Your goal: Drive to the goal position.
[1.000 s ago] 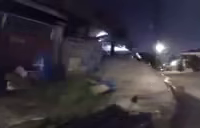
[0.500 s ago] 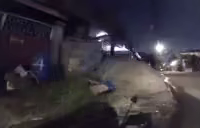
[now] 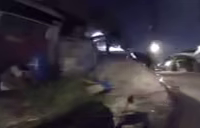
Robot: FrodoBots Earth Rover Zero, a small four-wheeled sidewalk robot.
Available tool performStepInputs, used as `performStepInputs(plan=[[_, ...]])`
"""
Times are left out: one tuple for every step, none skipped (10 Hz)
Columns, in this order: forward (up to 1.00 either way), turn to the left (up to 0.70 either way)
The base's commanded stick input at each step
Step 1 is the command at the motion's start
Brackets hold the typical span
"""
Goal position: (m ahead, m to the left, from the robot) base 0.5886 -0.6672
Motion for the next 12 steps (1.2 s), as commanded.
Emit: performStepInputs(plan=[[0.00, -0.85], [0.00, -0.85], [0.00, -0.85], [0.00, -0.85], [0.00, -0.85], [0.00, -0.85], [0.00, -0.85], [0.00, -0.85], [0.00, -0.85], [0.00, -0.85], [0.00, -0.85], [0.00, -0.85]])
